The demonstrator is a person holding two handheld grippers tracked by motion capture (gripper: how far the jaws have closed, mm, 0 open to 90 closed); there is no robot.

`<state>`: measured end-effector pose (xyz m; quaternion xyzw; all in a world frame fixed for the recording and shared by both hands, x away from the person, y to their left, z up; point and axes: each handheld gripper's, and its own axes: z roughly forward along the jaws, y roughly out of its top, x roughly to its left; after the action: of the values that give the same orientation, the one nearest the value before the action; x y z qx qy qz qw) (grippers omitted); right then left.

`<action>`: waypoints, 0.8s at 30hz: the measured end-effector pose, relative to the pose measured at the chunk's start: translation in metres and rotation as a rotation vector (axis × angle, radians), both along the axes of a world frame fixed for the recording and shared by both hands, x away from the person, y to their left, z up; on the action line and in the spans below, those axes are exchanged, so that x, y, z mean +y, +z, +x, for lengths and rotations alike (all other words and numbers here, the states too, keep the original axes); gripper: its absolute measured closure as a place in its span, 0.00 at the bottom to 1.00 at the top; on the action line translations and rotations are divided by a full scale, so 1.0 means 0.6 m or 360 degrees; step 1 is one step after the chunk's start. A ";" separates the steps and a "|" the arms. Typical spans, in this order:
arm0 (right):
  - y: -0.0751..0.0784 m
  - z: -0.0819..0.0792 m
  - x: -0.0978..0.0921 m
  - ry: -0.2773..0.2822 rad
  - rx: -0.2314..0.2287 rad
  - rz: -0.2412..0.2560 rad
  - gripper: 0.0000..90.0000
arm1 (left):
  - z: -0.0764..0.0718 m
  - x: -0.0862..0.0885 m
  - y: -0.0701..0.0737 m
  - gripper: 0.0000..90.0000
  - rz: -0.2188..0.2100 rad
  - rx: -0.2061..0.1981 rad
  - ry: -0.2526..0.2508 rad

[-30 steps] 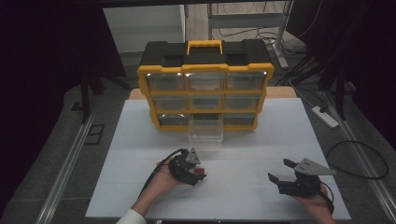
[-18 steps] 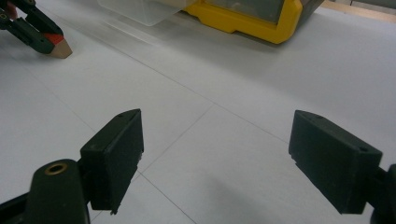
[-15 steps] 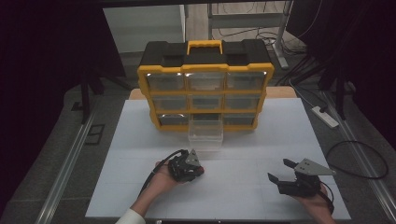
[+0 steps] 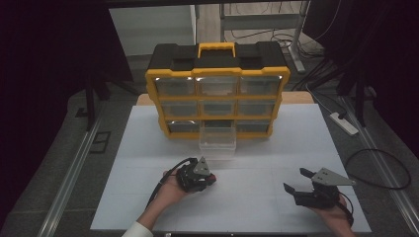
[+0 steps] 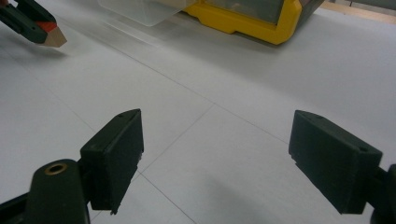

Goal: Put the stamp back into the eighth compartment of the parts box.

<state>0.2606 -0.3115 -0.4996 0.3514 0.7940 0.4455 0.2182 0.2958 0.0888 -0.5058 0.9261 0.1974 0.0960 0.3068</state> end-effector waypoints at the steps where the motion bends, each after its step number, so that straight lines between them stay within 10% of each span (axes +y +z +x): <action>1: 0.000 0.000 0.000 0.0003 0.0001 -0.0003 0.21 | 0.000 0.001 0.001 0.83 -0.0009 0.0000 0.0002; 24: 0.000 0.000 0.000 -0.0003 -0.0006 -0.0012 0.21 | -0.009 0.030 0.041 0.83 -0.0184 -0.0109 0.0081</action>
<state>0.2605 -0.3115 -0.4994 0.3505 0.7949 0.4430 0.2212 0.2902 0.1066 -0.4812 0.8977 0.2156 0.1237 0.3638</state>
